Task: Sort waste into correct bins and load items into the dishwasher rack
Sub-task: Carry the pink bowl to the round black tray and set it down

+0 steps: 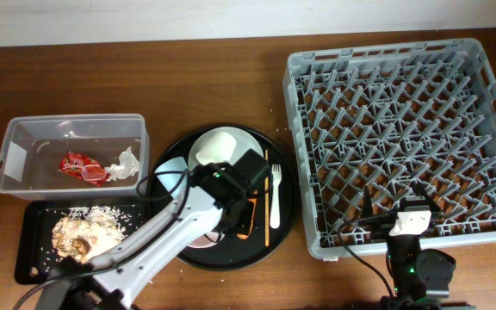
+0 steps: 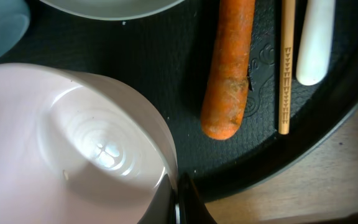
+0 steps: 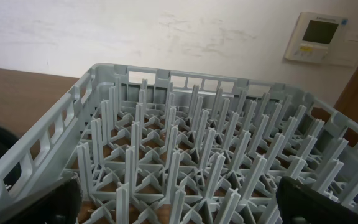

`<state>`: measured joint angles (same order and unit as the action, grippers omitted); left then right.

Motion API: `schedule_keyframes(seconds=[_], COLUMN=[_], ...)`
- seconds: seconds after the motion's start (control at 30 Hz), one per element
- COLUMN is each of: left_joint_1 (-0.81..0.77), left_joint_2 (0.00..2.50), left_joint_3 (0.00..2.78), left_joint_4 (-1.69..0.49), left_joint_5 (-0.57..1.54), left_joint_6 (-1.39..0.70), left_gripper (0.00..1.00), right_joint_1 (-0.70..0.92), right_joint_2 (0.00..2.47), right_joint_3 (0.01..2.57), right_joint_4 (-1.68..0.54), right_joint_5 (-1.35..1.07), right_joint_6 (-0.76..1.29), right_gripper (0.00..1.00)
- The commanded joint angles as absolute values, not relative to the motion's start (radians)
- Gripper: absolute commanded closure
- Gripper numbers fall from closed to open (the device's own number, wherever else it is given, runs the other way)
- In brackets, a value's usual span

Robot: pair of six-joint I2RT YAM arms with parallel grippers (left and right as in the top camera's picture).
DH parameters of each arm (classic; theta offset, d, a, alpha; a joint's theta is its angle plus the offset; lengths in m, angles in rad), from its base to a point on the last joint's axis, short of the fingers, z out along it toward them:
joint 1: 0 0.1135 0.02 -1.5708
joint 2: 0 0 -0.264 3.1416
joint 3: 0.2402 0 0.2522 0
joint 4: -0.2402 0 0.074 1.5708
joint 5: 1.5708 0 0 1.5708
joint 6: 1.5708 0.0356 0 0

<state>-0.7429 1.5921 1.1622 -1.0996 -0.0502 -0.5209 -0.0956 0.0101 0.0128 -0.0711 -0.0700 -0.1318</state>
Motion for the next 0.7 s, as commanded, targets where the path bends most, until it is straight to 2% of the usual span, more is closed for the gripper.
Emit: schedule_keyframes(seconds=[0.0,0.37,0.4,0.43,0.53,0.67], left_joint_1=[-0.753,-0.753,-0.753,-0.753,-0.753,-0.752], left_joint_2=[1.628,1.631,1.631,1.631,1.631,1.63], left_joint_3=[1.157,1.048,1.048,1.048,1.058,1.148], left_joint_4=[-1.086,-0.971,-0.969,-0.969,-0.97,-1.015], left_joint_5=[-0.08,-0.094,-0.094,-0.094,-0.094,-0.095], left_joint_6=[-0.535,-0.564,-0.564,-0.564,-0.564,-0.553], left_gripper=[1.0,1.0,0.96,0.86,0.71,0.69], right_joint_1=[-0.092,-0.092,-0.092,-0.092,-0.092,-0.092], right_joint_2=[0.004,0.004,0.004,0.004,0.004,0.004], right_joint_3=[0.006,0.006,0.006,0.006,0.006,0.006], right_joint_4=[-0.072,-0.072,-0.072,-0.072,-0.073,-0.072], right_joint_5=[-0.068,-0.068,-0.068,-0.068,-0.068,-0.068], right_joint_6=[-0.131,-0.131,-0.131,-0.131,-0.131,-0.131], right_gripper=[0.01,0.01,0.01,0.01,0.01,0.01])
